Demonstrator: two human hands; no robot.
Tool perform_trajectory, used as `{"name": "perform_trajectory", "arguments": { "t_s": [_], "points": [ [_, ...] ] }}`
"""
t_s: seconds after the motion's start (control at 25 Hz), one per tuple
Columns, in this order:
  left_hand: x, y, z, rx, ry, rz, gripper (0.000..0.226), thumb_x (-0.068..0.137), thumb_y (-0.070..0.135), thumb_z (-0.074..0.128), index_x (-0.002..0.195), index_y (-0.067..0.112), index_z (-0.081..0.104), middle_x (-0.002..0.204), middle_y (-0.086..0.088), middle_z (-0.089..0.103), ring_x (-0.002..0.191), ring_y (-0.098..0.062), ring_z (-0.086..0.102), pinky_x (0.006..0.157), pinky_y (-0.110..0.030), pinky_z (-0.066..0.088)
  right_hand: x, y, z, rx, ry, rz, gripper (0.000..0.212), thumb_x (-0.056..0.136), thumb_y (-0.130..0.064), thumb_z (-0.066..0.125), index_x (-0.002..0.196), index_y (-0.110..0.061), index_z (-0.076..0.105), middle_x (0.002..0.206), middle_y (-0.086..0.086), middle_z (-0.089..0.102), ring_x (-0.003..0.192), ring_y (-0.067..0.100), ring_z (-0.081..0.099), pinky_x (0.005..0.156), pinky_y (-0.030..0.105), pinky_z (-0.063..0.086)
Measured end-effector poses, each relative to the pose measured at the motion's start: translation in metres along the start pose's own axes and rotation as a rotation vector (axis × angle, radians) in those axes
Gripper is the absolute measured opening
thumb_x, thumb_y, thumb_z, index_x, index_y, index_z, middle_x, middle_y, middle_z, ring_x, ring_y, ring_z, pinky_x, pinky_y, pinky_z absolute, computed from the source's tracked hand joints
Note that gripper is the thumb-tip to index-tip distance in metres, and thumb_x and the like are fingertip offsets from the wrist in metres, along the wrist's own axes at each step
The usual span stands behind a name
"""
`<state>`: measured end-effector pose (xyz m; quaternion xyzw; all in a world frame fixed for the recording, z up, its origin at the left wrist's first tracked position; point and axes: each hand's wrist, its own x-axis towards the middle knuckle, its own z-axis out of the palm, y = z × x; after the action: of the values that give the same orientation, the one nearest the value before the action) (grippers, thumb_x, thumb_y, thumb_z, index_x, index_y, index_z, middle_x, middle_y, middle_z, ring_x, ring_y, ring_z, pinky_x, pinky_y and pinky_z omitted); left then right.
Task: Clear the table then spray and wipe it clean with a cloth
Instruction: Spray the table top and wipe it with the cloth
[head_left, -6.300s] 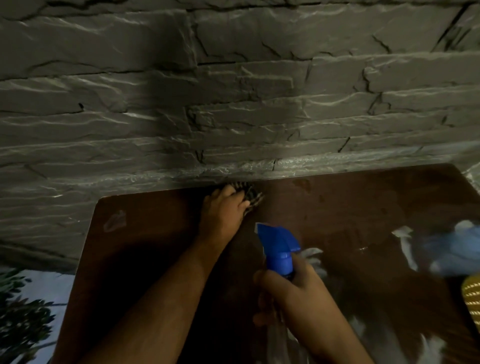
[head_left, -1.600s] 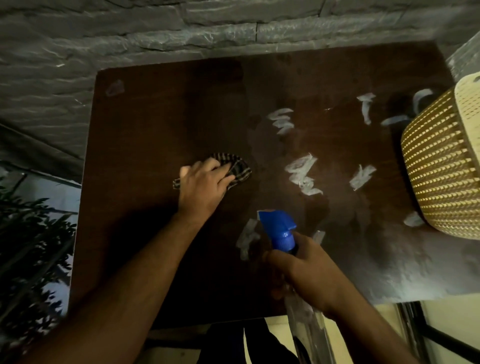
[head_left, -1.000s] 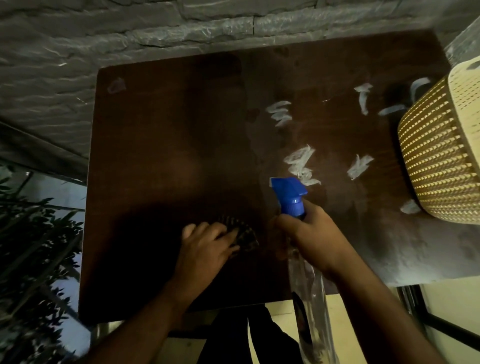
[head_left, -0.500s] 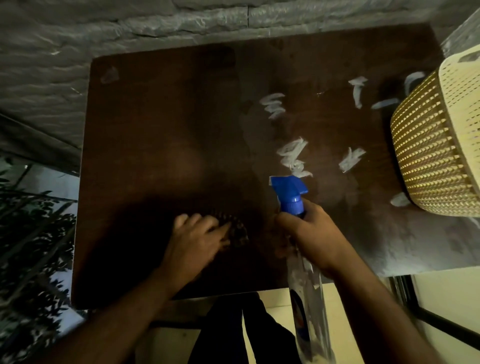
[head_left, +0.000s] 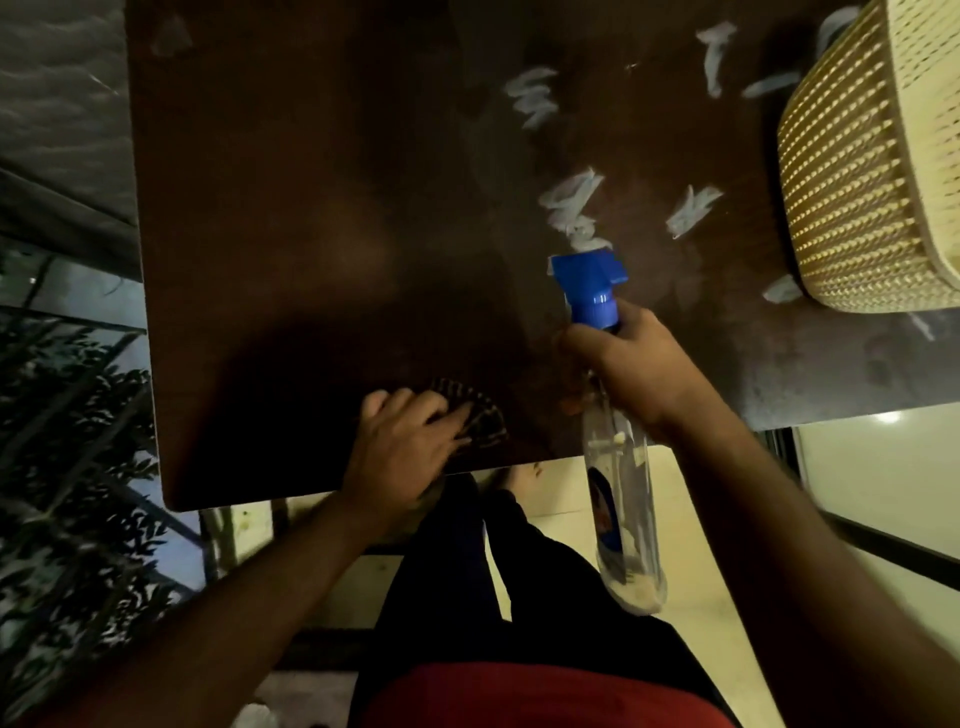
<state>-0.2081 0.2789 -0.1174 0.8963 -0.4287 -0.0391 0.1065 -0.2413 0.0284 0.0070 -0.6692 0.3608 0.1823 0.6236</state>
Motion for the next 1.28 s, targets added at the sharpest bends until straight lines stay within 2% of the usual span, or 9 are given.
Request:
{"name": "perform_trajectory", "arguments": {
  "t_s": [0.16,0.24,0.48,0.72,0.88,1.0,1.12,1.2,1.28],
  "points": [
    [0.082,-0.032,0.001,0.051,0.122,-0.307,0.030,0.089,0.040,0.053,0.110,0.025,0.068,0.095,-0.003,0.060,0.083,-0.029,0.055,0.074,-0.041,0.035,0.000,0.010,0.003,-0.002,0.034,-0.012,0.017,0.087,-0.021,0.066,0.101,-0.019,0.057,0.081,0.009,0.066,0.065,0.027,0.067,0.071,0.055,0.061],
    [0.092,-0.011,0.011,0.086,0.118,-0.339,0.029,0.090,0.041,0.055,0.111,0.026,0.067,0.095,-0.003,0.059,0.083,-0.026,0.054,0.074,-0.039,0.035,0.001,0.004,0.008,0.015,0.046,-0.059,0.014,0.088,-0.021,0.064,0.099,-0.020,0.055,0.086,0.009,0.065,0.068,0.024,0.067,0.071,0.047,0.062],
    [0.024,0.058,0.012,-0.042,-0.013,-0.129,0.032,0.083,0.042,0.065,0.111,0.027,0.066,0.088,0.000,0.058,0.076,-0.023,0.054,0.071,-0.038,0.040,-0.003,-0.025,0.010,-0.032,0.182,-0.271,0.015,0.087,-0.023,0.064,0.097,-0.017,0.054,0.077,0.004,0.063,0.061,0.015,0.064,0.059,0.032,0.056],
    [0.010,0.068,0.000,0.033,-0.289,-0.023,0.041,0.084,0.047,0.065,0.121,0.032,0.058,0.096,0.002,0.057,0.082,-0.021,0.054,0.072,-0.035,0.035,-0.014,-0.046,0.007,-0.067,0.297,-0.410,0.043,0.071,-0.041,0.061,0.097,-0.006,0.055,0.079,0.024,0.065,0.070,0.043,0.065,0.067,0.057,0.057],
    [0.008,0.064,-0.010,-0.053,-0.390,0.106,0.034,0.089,0.045,0.050,0.113,0.028,0.066,0.095,-0.001,0.060,0.083,-0.025,0.060,0.074,-0.036,0.038,-0.028,-0.050,0.010,-0.093,0.317,-0.473,0.041,0.072,-0.043,0.058,0.094,-0.009,0.055,0.076,0.017,0.065,0.069,0.038,0.065,0.067,0.054,0.057],
    [0.010,0.053,-0.021,-0.061,-0.574,0.152,0.039,0.097,0.047,0.041,0.130,0.031,0.055,0.119,0.002,0.055,0.108,-0.021,0.053,0.089,-0.037,0.031,-0.038,-0.054,0.006,-0.110,0.333,-0.512,0.041,0.075,-0.043,0.060,0.100,-0.011,0.056,0.079,0.016,0.066,0.070,0.035,0.066,0.069,0.053,0.057],
    [0.019,0.040,-0.038,-0.024,-0.475,0.131,0.039,0.098,0.046,0.040,0.132,0.033,0.054,0.126,0.004,0.053,0.113,-0.018,0.050,0.087,-0.033,0.027,-0.043,-0.057,0.001,-0.123,0.347,-0.555,0.033,0.075,-0.041,0.060,0.097,-0.017,0.055,0.080,0.015,0.066,0.072,0.033,0.067,0.071,0.054,0.057],
    [0.034,0.033,-0.055,-0.104,-0.369,0.021,0.037,0.097,0.045,0.045,0.129,0.032,0.058,0.120,0.003,0.056,0.109,-0.017,0.052,0.083,-0.031,0.027,-0.046,-0.058,-0.002,-0.131,0.358,-0.584,0.018,0.077,-0.037,0.061,0.092,-0.031,0.052,0.080,0.009,0.066,0.072,0.029,0.068,0.072,0.053,0.058],
    [0.051,0.028,-0.068,-0.126,-0.285,-0.023,0.037,0.095,0.044,0.049,0.128,0.031,0.059,0.115,0.003,0.058,0.106,-0.017,0.054,0.083,-0.031,0.029,-0.047,-0.060,-0.003,-0.157,0.374,-0.611,0.021,0.081,-0.029,0.063,0.091,-0.039,0.048,0.081,0.006,0.066,0.072,0.026,0.068,0.073,0.050,0.059]
  ]
}}
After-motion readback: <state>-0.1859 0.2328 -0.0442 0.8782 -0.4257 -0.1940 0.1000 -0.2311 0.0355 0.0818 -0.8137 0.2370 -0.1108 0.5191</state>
